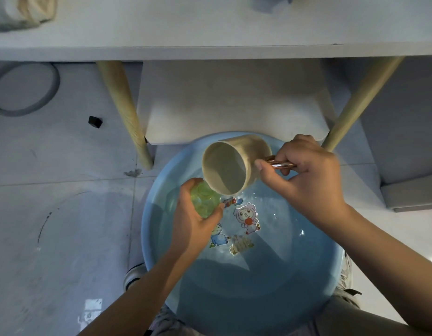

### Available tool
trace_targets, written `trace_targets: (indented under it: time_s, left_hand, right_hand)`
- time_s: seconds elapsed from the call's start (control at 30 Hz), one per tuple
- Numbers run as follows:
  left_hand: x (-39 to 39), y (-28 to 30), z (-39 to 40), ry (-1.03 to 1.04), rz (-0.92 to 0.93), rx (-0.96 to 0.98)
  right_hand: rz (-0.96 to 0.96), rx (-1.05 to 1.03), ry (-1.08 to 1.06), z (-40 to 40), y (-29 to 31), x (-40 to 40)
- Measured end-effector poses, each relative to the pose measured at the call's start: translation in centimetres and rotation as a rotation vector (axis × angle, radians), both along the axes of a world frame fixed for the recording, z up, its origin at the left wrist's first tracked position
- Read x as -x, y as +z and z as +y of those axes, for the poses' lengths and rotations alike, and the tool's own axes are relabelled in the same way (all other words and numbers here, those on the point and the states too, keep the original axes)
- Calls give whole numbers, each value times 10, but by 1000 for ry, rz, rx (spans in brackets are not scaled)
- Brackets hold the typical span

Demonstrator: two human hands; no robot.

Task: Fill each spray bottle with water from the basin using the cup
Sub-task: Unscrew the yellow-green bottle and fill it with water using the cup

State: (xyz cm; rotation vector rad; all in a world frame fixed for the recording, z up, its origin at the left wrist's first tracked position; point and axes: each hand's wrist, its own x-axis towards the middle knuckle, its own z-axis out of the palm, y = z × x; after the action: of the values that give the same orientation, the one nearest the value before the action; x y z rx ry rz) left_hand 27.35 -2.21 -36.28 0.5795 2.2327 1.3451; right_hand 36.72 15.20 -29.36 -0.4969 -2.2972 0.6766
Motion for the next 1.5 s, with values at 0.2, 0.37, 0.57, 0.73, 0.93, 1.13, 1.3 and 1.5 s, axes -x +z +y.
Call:
trace_targets:
  time_s: [0.2,0.37,0.57,0.73,0.93,1.13,1.3,1.5]
  left_hand:
    - [-1,-1,-1,-17,-5,4]
    - [-1,-1,0,-11,-20,3]
    - [-2,-2,0,2,-24,-7]
    - [-2,-1,0,1,-19,-10]
    - [-3,0,1,11,-33,-12]
    - [-2,2,-1,31,-44,-20]
    - [-2,3,-1,40,-43,-26]
    - [-3,2,0,33,-42,-13]
  right_hand:
    - [51,-128,18,2,3,2]
    - [68,-182,26,3,3,3]
    - [80,-209,27,4,4,3]
    - [75,-222,31,4,4,3]
    - [44,-148,-18,3,4,3]
    - [-66,223,-177,0,-3,-1]
    - [-118,386,-243,5,-13,-6]
    - [-101,363,-223,2,-14,-7]
